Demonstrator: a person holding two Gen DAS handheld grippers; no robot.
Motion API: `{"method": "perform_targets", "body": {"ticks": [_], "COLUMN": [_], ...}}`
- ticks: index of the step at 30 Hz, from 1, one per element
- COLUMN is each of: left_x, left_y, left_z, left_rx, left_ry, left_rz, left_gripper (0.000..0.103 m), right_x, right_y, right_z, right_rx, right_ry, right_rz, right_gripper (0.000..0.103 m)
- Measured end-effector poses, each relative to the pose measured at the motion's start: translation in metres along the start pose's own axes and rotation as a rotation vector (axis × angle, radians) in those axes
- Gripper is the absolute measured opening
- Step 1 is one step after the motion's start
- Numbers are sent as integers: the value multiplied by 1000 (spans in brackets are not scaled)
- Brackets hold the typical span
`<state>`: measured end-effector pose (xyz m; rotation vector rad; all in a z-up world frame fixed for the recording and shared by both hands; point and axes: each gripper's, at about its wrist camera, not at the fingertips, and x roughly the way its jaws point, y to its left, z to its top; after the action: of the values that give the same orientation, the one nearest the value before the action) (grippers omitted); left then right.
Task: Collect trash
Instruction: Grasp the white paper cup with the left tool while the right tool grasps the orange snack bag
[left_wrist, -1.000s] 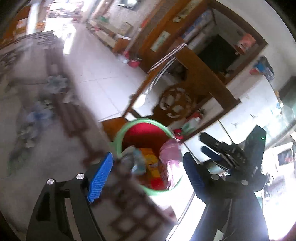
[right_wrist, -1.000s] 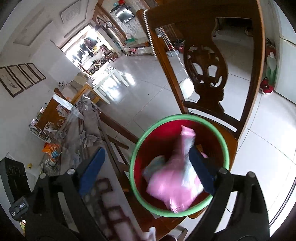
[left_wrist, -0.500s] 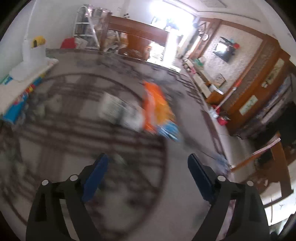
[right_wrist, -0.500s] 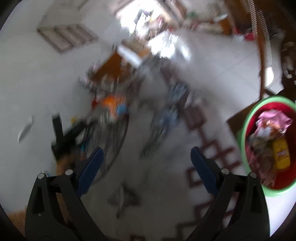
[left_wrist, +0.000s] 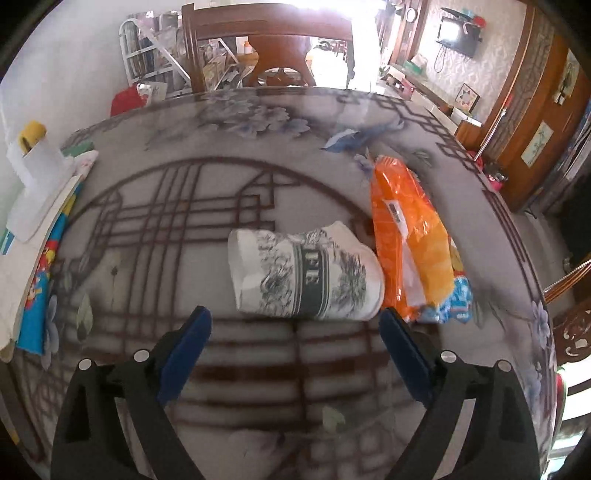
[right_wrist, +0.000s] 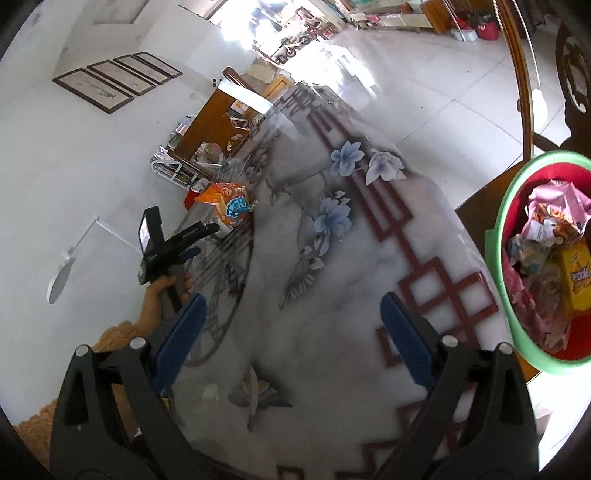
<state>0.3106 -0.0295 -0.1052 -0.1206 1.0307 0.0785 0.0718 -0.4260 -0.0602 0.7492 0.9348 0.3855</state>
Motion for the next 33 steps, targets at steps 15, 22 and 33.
{"method": "perform_targets", "body": {"ticks": [15,22,33], "left_x": [25,24,-50], "left_y": [-28,-18,14], "left_z": [11,13,-69], "left_rx": [67,20,6], "left_ry": [33,21,-10], "left_rz": [56,16,-110], "left_gripper": [91,82,81], "right_x": [2,-3,10], "right_y": [-8,-10,3], "right_z": [2,1,-2], "right_rx": [44,52,-28], "right_ry": [8,2,44], "right_rz": [38,37,-47], "right_gripper": [93,93,94]}}
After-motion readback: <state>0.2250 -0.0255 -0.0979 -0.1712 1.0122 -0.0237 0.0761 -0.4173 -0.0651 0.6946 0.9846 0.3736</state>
